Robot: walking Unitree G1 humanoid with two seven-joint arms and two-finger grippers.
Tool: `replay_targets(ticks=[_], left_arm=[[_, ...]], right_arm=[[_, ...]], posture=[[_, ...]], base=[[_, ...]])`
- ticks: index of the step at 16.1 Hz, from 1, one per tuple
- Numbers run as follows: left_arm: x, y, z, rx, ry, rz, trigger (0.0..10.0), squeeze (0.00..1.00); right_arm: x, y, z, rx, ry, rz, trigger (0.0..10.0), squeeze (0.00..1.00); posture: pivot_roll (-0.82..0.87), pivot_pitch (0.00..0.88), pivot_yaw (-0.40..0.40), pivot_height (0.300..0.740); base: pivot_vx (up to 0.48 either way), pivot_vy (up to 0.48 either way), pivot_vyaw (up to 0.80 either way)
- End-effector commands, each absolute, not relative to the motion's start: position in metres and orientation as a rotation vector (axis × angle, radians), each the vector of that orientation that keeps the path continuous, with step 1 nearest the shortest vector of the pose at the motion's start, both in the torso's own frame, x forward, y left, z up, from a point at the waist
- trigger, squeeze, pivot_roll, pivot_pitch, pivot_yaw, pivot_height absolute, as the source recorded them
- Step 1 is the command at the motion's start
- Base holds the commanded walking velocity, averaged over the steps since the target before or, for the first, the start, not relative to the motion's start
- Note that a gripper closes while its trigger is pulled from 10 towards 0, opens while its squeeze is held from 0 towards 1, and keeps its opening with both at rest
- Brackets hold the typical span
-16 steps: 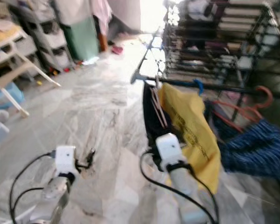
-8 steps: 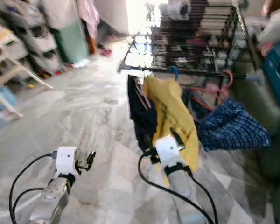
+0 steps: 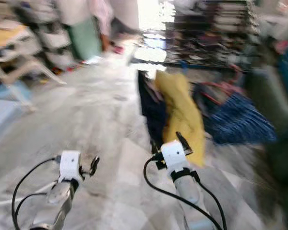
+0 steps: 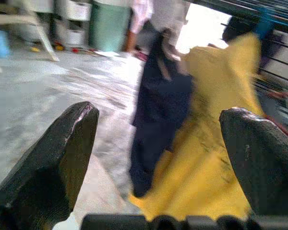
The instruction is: Hang hanger
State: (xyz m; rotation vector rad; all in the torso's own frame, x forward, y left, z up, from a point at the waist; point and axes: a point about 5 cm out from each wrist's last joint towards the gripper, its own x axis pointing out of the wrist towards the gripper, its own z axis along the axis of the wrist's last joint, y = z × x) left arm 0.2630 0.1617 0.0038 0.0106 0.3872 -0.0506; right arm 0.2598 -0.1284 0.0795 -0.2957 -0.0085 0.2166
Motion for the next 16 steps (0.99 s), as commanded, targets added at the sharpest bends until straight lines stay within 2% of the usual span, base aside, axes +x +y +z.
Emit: replay_targets(ticks=[1, 7, 12, 16], left_arm=[[0.264, 0.167, 0.002, 0.018, 0.396, -0.044, 10.0, 0.0], [0.257, 0.169, -0.014, 0.013, 0.465, -0.061, 10.0, 0.0], [0.231, 0.172, -0.048, -0.012, 0.662, -0.077, 10.0, 0.0], [0.208, 0.178, -0.069, 0.049, 0.84, -0.136, 10.0, 0.0]], right_arm=[[0.263, -0.124, 0.083, -0.287, -0.016, 0.231, 10.0, 0.0], [0.266, -0.12, 0.078, -0.268, 0.008, 0.26, 10.0, 0.0], [0.27, -0.119, 0.041, -0.282, 0.145, 0.296, 10.0, 0.0], [0.257, -0.126, -0.01, -0.232, 0.397, 0.275, 10.0, 0.0]], posture=[[-0.15, 0.0, 0.1, 0.74], [-0.15, 0.0, 0.098, 0.74], [-0.15, 0.0, 0.097, 0.74], [-0.14, 0.0, 0.092, 0.74]], base=[[0.0, 0.0, 0.8], [0.0, 0.0, 0.73], [0.0, 0.0, 0.0], [0.0, 0.0, 0.0]])
